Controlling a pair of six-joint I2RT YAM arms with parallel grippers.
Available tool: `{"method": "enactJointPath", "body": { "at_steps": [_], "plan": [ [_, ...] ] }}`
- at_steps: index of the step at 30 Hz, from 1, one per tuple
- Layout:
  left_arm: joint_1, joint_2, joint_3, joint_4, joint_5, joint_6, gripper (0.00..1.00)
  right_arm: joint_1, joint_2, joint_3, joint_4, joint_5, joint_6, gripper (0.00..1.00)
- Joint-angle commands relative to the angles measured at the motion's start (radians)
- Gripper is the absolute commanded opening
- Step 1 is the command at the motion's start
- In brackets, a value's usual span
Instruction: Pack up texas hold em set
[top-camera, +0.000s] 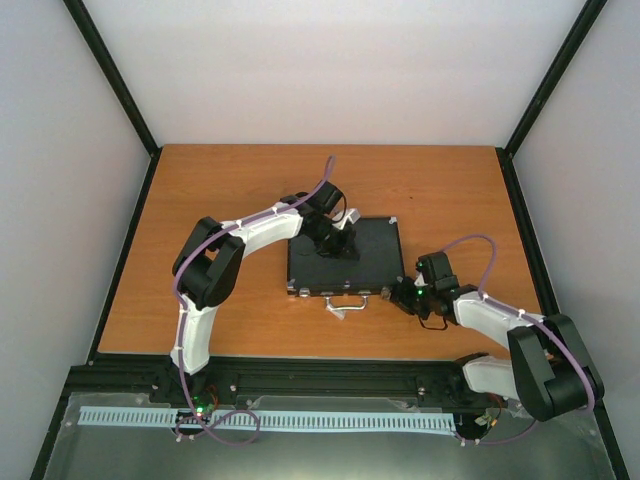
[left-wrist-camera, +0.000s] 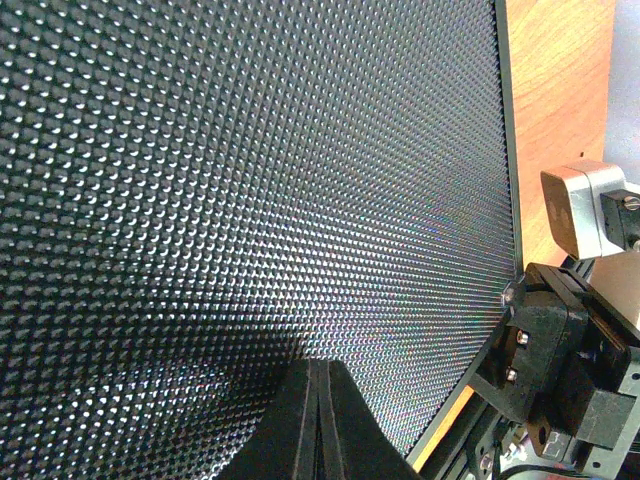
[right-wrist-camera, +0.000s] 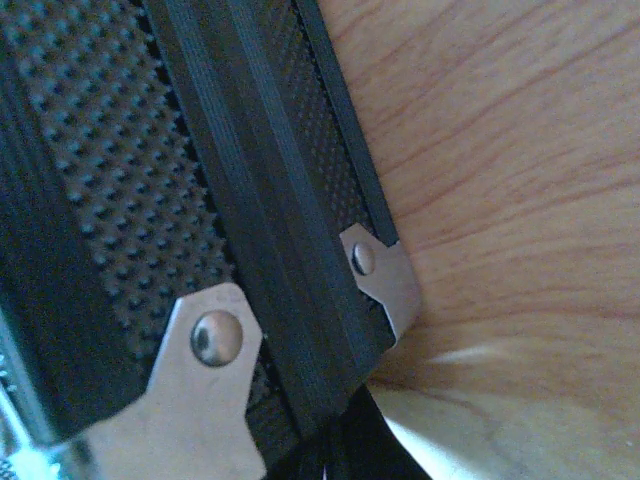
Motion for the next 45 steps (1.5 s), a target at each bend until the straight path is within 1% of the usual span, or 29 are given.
{"method": "enactJointPath", "body": {
  "at_steps": [1, 4, 6, 9, 12, 16, 19, 25, 30, 36, 41, 45],
  "plan": [
    [-0.019, 0.073, -0.032, -0.056, -0.043, 0.007, 0.01, 0.009, 0.028, 0.026, 0.111, 0.013, 0.000, 0.03],
    [-0.019, 0.076, -0.031, -0.056, -0.041, 0.008, 0.01, 0.008, 0.041, 0.038, 0.108, 0.021, -0.002, 0.03],
    [-0.019, 0.074, -0.032, -0.056, -0.042, 0.008, 0.01, 0.009, 0.024, 0.040, 0.077, 0.041, 0.003, 0.03],
    [-0.018, 0.071, -0.035, -0.056, -0.045, 0.013, 0.01, 0.008, -0.052, 0.034, -0.001, 0.064, -0.008, 0.03],
    [-0.019, 0.073, -0.036, -0.060, -0.050, 0.015, 0.01, 0.008, -0.124, 0.028, -0.066, 0.050, -0.039, 0.03],
    [-0.019, 0.070, -0.041, -0.061, -0.052, 0.013, 0.01, 0.010, -0.189, 0.002, -0.107, 0.029, -0.061, 0.03],
    [-0.019, 0.065, -0.045, -0.065, -0.054, 0.024, 0.01, 0.010, -0.194, -0.027, -0.077, 0.009, -0.057, 0.03],
    [-0.019, 0.067, -0.054, -0.076, -0.039, 0.045, 0.01, 0.035, -0.112, -0.029, 0.019, -0.008, -0.052, 0.03],
    [-0.018, 0.071, -0.054, -0.078, -0.035, 0.049, 0.01, 0.059, -0.064, 0.005, 0.051, 0.010, -0.047, 0.03],
    [-0.018, 0.078, -0.055, -0.078, -0.031, 0.051, 0.01, 0.059, -0.059, -0.021, 0.092, 0.035, -0.008, 0.03],
    [-0.017, 0.078, -0.070, -0.068, -0.030, 0.048, 0.01, 0.059, -0.016, -0.055, 0.194, 0.053, 0.043, 0.03],
    [-0.017, 0.080, -0.079, -0.065, -0.026, 0.047, 0.01, 0.058, 0.015, -0.057, 0.274, 0.109, 0.069, 0.03]
  ]
}}
